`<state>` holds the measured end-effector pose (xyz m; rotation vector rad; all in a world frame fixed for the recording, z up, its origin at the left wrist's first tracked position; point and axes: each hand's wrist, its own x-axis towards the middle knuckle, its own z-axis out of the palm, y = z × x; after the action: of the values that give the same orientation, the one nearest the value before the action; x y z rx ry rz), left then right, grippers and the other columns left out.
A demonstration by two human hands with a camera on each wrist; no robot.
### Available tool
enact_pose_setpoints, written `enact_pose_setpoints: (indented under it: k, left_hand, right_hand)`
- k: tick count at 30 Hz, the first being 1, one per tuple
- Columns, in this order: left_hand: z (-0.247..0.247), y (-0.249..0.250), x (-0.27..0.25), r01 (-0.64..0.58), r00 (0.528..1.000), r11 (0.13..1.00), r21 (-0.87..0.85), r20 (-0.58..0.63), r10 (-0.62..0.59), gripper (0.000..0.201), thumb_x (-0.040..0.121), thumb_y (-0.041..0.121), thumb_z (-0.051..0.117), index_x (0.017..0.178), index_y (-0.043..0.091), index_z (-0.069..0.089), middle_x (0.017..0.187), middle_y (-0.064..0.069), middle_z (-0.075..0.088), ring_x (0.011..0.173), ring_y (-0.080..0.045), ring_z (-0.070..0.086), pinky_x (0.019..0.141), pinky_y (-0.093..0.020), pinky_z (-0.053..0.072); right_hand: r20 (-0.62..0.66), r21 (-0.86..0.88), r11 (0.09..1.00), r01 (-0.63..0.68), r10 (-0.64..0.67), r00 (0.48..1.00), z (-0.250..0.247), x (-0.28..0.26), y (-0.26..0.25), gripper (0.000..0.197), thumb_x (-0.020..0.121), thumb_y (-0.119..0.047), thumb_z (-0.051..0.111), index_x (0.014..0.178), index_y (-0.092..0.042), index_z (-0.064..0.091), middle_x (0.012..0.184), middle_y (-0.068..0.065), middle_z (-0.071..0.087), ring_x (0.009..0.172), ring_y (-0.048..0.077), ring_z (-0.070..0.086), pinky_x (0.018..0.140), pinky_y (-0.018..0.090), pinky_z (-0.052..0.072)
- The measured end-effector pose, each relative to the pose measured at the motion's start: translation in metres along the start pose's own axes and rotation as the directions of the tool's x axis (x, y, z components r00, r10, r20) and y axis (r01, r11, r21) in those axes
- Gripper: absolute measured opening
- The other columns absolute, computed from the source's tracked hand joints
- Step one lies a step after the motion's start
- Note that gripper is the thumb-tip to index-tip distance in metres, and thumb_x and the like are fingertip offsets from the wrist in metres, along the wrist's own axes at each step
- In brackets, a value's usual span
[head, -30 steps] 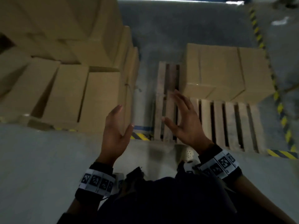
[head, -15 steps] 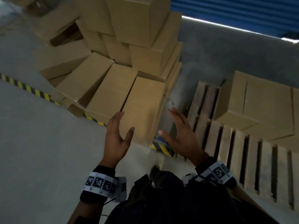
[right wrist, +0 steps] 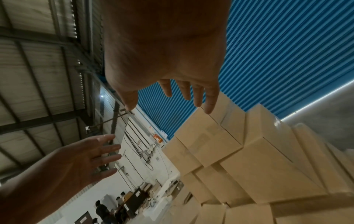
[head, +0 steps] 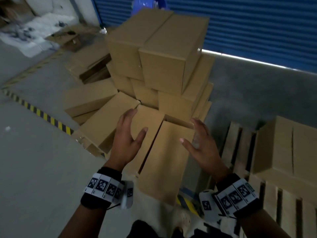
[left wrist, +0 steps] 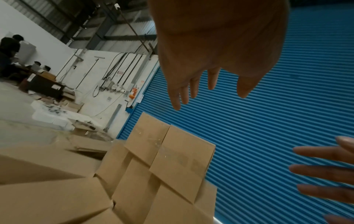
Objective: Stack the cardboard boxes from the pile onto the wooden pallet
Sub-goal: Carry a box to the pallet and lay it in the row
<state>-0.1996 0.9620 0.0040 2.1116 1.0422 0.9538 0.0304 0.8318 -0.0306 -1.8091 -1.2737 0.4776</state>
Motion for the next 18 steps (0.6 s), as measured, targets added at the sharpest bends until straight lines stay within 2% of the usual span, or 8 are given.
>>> enact_pose_setpoints:
  k: [2, 4, 7, 10, 13, 15, 18]
  left_hand:
    - [-0.009, -0.004, 0.037, -0.034, 0.999, 0.999, 0.008, -0.008, 0.034, 0.064, 0.092, 0.044, 0.059, 0.147, 0.014, 0.043, 0.146, 0.002, 0.043, 0.135, -0.006, 0.039, 0.11, -0.033, 0.041]
    - [-0.018, -0.009, 0.071, -0.072, 0.997, 0.997, 0.011, -0.017, 0.072, 0.061, 0.092, 0.039, 0.06, 0.146, 0.016, 0.045, 0.146, 0.0, 0.044, 0.132, -0.004, 0.04, 0.106, -0.028, 0.04]
    - [-0.034, -0.021, 0.126, -0.136, 0.991, 0.99, 0.024, -0.004, 0.136, 0.057, 0.093, 0.035, 0.061, 0.145, 0.015, 0.047, 0.146, -0.002, 0.044, 0.129, -0.01, 0.043, 0.106, -0.032, 0.041]
    - [-0.049, -0.034, 0.183, -0.165, 0.986, 0.986, -0.018, 0.014, 0.165, 0.051, 0.097, 0.027, 0.064, 0.144, 0.015, 0.049, 0.143, 0.005, 0.042, 0.134, -0.015, 0.043, 0.109, -0.037, 0.041]
    - [-0.058, -0.044, 0.241, -0.15, 0.987, 0.984, -0.092, 0.041, 0.154, 0.05, 0.098, 0.023, 0.064, 0.145, 0.014, 0.048, 0.138, 0.006, 0.043, 0.128, -0.012, 0.045, 0.104, -0.031, 0.039]
    - [-0.058, -0.055, 0.282, -0.09, 0.991, 0.986, -0.141, 0.09, 0.103, 0.051, 0.098, 0.023, 0.064, 0.146, 0.015, 0.046, 0.139, 0.003, 0.046, 0.126, -0.01, 0.043, 0.101, -0.028, 0.037]
    - [-0.049, -0.073, 0.343, -0.04, 0.98, 0.99, -0.137, 0.187, 0.065, 0.051, 0.099, 0.025, 0.062, 0.146, 0.012, 0.046, 0.147, -0.008, 0.047, 0.132, -0.019, 0.045, 0.108, -0.036, 0.04]
  right_hand:
    - [-0.04, 0.021, 0.999, 0.025, -0.024, 0.999, -0.001, 0.031, -0.01, 0.09, 0.08, -0.075, 0.051, 0.153, -0.027, 0.029, 0.158, -0.001, 0.031, 0.144, 0.015, 0.034, 0.111, 0.048, 0.041]
    - [-0.082, 0.008, 0.998, 0.059, -0.059, 0.995, 0.001, 0.059, -0.02, 0.09, 0.08, -0.076, 0.051, 0.152, -0.026, 0.031, 0.157, -0.002, 0.032, 0.143, 0.016, 0.034, 0.109, 0.048, 0.042]
    - [-0.141, -0.007, 0.998, 0.065, -0.065, 0.988, 0.005, 0.1, -0.036, 0.092, 0.08, -0.079, 0.05, 0.152, -0.025, 0.033, 0.157, -0.002, 0.032, 0.142, 0.014, 0.034, 0.108, 0.05, 0.043]
    - [-0.197, -0.054, 0.995, 0.083, -0.092, 0.976, 0.01, 0.138, -0.056, 0.085, 0.082, -0.069, 0.053, 0.15, -0.02, 0.039, 0.155, 0.002, 0.036, 0.14, 0.016, 0.037, 0.107, 0.05, 0.044]
    - [-0.263, -0.129, 0.991, 0.046, -0.079, 0.961, 0.016, 0.182, -0.074, 0.081, 0.082, -0.065, 0.054, 0.147, -0.017, 0.044, 0.152, 0.005, 0.042, 0.138, 0.021, 0.041, 0.105, 0.051, 0.045]
    - [-0.247, -0.204, 0.979, 0.001, -0.052, 0.967, 0.018, 0.216, -0.082, 0.078, 0.084, -0.056, 0.059, 0.147, -0.013, 0.043, 0.152, 0.008, 0.041, 0.139, 0.024, 0.039, 0.11, 0.048, 0.041]
    - [-0.163, -0.372, 0.927, -0.04, -0.023, 0.986, 0.02, 0.265, -0.084, 0.07, 0.091, -0.038, 0.067, 0.15, -0.012, 0.038, 0.155, 0.012, 0.035, 0.144, 0.027, 0.032, 0.119, 0.036, 0.027]
